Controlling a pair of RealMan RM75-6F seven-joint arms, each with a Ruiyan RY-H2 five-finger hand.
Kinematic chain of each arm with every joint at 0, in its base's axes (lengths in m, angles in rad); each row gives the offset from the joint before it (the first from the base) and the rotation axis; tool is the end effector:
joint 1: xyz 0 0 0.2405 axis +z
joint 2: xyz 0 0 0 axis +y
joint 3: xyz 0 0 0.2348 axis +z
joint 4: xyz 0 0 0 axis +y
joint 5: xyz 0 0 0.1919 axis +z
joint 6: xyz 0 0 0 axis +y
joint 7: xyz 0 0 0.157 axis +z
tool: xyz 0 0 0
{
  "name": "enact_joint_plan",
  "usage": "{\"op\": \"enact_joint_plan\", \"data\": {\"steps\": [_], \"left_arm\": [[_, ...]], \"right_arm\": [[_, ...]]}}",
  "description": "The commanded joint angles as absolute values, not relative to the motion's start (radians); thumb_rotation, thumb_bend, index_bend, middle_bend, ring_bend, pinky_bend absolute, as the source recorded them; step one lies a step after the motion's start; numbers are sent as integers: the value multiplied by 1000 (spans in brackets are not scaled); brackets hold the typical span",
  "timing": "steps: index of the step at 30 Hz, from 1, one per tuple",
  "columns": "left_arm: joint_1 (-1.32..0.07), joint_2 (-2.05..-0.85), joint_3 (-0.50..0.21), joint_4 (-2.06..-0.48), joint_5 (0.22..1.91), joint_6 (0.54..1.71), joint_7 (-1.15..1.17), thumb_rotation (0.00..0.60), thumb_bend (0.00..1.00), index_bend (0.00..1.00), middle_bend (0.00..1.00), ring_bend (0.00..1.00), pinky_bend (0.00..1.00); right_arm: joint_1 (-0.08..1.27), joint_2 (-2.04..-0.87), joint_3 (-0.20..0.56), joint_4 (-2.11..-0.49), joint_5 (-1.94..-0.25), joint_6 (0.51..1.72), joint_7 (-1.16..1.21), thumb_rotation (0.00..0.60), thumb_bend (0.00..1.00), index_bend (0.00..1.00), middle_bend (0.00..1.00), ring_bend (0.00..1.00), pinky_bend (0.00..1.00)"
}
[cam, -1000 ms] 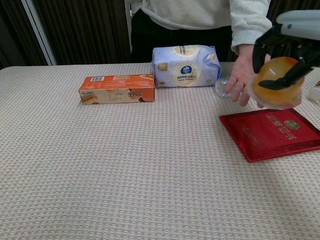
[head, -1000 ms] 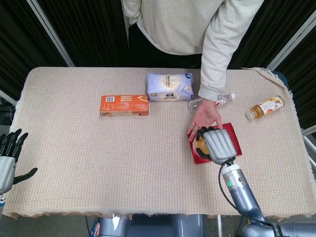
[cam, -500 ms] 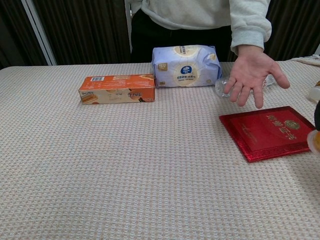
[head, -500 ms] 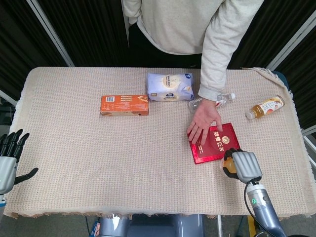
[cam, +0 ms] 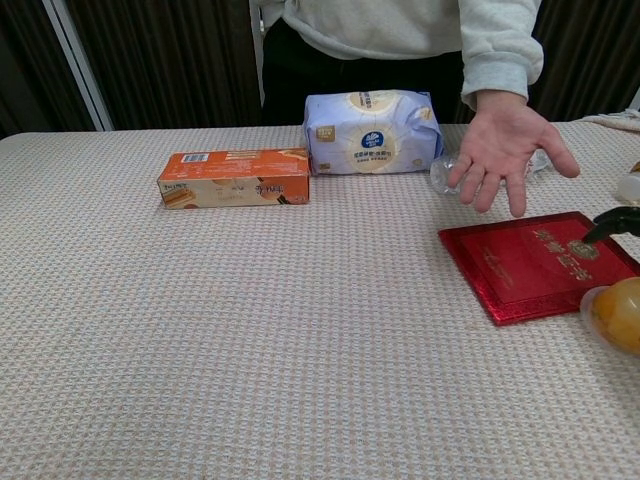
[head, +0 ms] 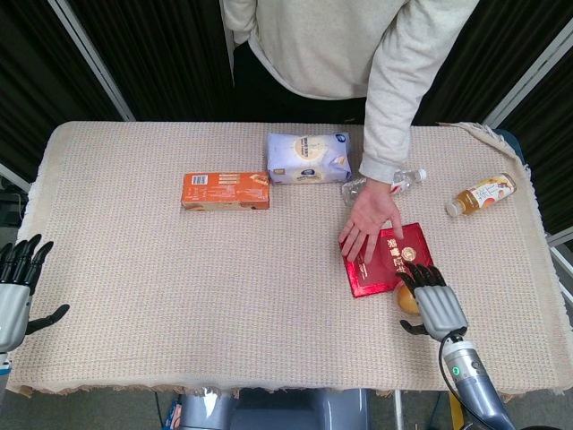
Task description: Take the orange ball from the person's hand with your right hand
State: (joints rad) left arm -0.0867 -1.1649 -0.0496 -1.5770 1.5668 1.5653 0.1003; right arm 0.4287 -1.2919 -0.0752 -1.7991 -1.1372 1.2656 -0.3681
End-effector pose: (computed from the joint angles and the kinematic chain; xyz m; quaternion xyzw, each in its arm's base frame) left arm -0.2727 0.1907 0.1633 -0.6122 -0.3227 -0.3989 0.6016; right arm -0.2272 -0.2324 0.0604 0.6825 -0.4525 0.2928 0.4936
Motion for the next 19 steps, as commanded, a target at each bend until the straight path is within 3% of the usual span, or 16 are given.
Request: {"op": "enact_joint_plan", "data": {"steps": [1, 8, 14, 19], "left_arm": [[-86, -1164, -50, -1577, 1566, 1567, 99, 600, 76, 0, 0, 0, 0], [-83, -1162, -50, -1576, 1565, 1571, 96, 600, 75, 0, 0, 0, 0], [-79, -1161, -49, -1571, 1567, 1578, 94, 600, 76, 0, 0, 0, 0], [-77, -1162, -46, -1567, 1574, 1583, 95, 600, 75, 0, 0, 0, 0]], "right_arm": [[424, -1289, -76, -1788, -1158, 1269, -408, 600, 105, 118, 0, 0, 0], [373, -1226, -74, -1778, -1298, 1391, -410, 600, 104, 118, 0, 0, 0], [281, -1177, -89, -1627, -1473, 1588, -358, 600, 98, 74, 0, 0, 0], [239, -1184, -82, -1532, -1499, 1620, -257, 600, 98, 43, 0, 0, 0]]}}
